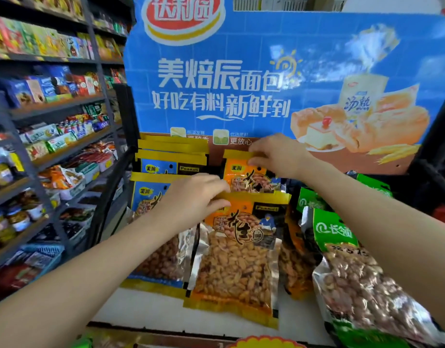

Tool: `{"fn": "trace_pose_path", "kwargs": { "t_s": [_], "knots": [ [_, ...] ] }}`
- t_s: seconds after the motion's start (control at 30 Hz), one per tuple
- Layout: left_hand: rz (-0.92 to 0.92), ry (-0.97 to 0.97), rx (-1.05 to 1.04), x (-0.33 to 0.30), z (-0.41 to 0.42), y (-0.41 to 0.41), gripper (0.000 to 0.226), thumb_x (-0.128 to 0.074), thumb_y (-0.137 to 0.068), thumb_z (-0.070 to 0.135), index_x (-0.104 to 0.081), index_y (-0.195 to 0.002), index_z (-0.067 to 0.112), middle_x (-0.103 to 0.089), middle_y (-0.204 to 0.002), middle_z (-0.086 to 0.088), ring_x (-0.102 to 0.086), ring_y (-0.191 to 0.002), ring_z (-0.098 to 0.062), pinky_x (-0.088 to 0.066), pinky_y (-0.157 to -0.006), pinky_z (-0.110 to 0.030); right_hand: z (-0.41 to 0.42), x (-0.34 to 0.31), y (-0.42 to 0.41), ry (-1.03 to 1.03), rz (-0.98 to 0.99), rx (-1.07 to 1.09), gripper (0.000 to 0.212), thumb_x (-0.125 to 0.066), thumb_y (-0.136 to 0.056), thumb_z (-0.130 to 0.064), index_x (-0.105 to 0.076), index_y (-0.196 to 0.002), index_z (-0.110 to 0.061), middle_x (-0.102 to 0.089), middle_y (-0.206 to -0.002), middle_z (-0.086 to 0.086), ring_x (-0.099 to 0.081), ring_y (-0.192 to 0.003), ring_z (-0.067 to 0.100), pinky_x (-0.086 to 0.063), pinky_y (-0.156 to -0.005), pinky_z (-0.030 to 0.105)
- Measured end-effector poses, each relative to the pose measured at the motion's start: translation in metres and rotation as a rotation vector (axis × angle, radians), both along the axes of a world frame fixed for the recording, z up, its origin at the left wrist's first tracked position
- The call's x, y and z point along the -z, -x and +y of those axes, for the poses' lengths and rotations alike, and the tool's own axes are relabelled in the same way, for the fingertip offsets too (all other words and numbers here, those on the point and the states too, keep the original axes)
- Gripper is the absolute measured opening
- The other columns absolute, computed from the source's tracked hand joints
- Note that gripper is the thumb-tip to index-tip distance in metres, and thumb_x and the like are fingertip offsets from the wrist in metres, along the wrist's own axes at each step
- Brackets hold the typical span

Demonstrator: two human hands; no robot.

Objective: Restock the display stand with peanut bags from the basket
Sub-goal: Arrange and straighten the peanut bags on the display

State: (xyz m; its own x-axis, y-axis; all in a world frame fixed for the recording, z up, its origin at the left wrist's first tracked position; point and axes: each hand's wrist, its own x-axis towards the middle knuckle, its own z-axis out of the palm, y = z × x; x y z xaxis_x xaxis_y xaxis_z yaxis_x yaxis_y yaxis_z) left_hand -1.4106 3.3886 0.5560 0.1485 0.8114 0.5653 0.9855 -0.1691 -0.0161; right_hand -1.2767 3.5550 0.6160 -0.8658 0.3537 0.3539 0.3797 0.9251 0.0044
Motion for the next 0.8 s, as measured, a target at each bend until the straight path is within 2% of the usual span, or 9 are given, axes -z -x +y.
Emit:
{"fn": "trace_pose_path", "kwargs": {
  "t_s": [0.07, 0.13, 0.27, 0.37, 0.43, 0.5, 0.67, 0.73, 0.8],
  "knots": [
    [0.017, -0.056, -0.058, -0.005, 0.006, -0.006, 0.018, -0.078, -0.070, 0.022, -0.067, -0.078, 0.011, -0.065, -0.093, -0.008, -0.060, -0.088, -0.030, -0.051, -0.070, -0.038, 0.000, -0.012, 0.003, -0.012, 0.099, -0.024, 0.021, -0.055, -0.091, -0.026, -0.062, -0.089, -0.006, -0.062, -0.086, 0.008, -0.054, -0.086, 0.025, -0.048, -0.072, 0.043],
    [-0.018, -0.075, -0.114, -0.012, 0.014, -0.013, 0.016, -0.079, -0.068, 0.022, -0.068, -0.073, 0.011, -0.057, -0.122, -0.014, -0.049, -0.113, -0.038, -0.044, -0.086, -0.050, 0.001, -0.017, 0.003, 0.047, 0.141, -0.104, 0.019, -0.053, -0.092, -0.019, -0.063, -0.090, -0.004, -0.061, -0.081, 0.009, -0.052, -0.079, 0.021, -0.044, -0.069, 0.038],
    [-0.083, -0.165, -0.178, -0.017, 0.032, -0.010, 0.014, -0.075, -0.072, 0.021, -0.065, -0.068, 0.012, -0.032, -0.148, -0.012, -0.023, -0.131, -0.033, -0.029, -0.102, -0.055, 0.001, -0.017, -0.002, 0.153, 0.076, -0.172, 0.017, -0.048, -0.094, -0.012, -0.060, -0.090, -0.001, -0.056, -0.079, 0.007, -0.049, -0.076, 0.021, -0.034, -0.066, 0.031],
    [-0.215, -0.112, -0.190, -0.014, 0.039, -0.003, 0.010, -0.070, -0.079, 0.018, -0.066, -0.077, 0.008, -0.055, -0.119, -0.011, -0.047, -0.112, -0.032, -0.044, -0.090, -0.043, 0.006, -0.015, -0.005, 0.131, 0.127, -0.167, 0.016, -0.052, -0.092, -0.008, -0.061, -0.089, 0.003, -0.061, -0.084, 0.015, -0.053, -0.077, 0.025, -0.035, -0.066, 0.024],
    [-0.294, -0.043, -0.187, -0.011, 0.039, 0.003, 0.011, -0.067, -0.082, 0.017, -0.066, -0.083, 0.006, -0.061, -0.091, -0.009, -0.057, -0.088, -0.027, -0.046, -0.075, -0.035, 0.009, -0.015, -0.009, 0.116, 0.374, -0.127, 0.010, -0.058, -0.087, -0.006, -0.064, -0.090, 0.001, -0.061, -0.085, 0.010, -0.052, -0.077, 0.019, -0.037, -0.068, 0.018],
    [-0.317, -0.008, -0.211, -0.008, 0.035, 0.010, 0.011, -0.067, -0.083, 0.017, -0.065, -0.084, 0.006, -0.063, -0.088, -0.011, -0.056, -0.079, -0.024, -0.042, -0.069, -0.031, 0.012, -0.011, -0.016, 0.139, 0.570, -0.051, 0.009, -0.061, -0.085, -0.008, -0.064, -0.084, 0.000, -0.059, -0.076, 0.007, -0.053, -0.070, 0.019, -0.039, -0.064, 0.022],
    [-0.233, 0.003, -0.190, 0.003, 0.022, 0.011, 0.012, -0.060, -0.088, 0.015, -0.060, -0.094, 0.005, -0.048, -0.079, -0.003, -0.040, -0.057, -0.011, -0.031, -0.051, -0.026, 0.022, 0.030, -0.036, 0.313, 0.408, 0.111, 0.026, -0.044, -0.095, -0.009, -0.063, -0.084, 0.003, -0.064, -0.068, 0.009, -0.063, -0.058, 0.021, -0.045, -0.053, 0.008],
    [-0.251, -0.019, -0.200, 0.002, 0.024, 0.012, 0.014, -0.060, -0.088, 0.016, -0.061, -0.097, 0.005, -0.050, -0.085, -0.005, -0.048, -0.067, -0.019, -0.038, -0.059, -0.030, 0.026, 0.040, -0.036, 0.466, 0.376, 0.126, 0.025, -0.041, -0.093, -0.005, -0.061, -0.079, -0.003, -0.065, -0.075, 0.011, -0.063, -0.064, 0.023, -0.051, -0.058, 0.022],
    [-0.261, -0.037, -0.227, 0.001, 0.027, 0.014, 0.014, -0.061, -0.087, 0.018, -0.063, -0.096, 0.007, -0.056, -0.092, -0.009, -0.055, -0.079, -0.028, -0.043, -0.070, -0.035, 0.024, 0.044, -0.034, 0.442, 0.094, 0.140, 0.019, -0.048, -0.090, -0.009, -0.065, -0.081, -0.009, -0.067, -0.087, 0.010, -0.063, -0.081, 0.028, -0.045, -0.068, 0.029]
  ]
}}
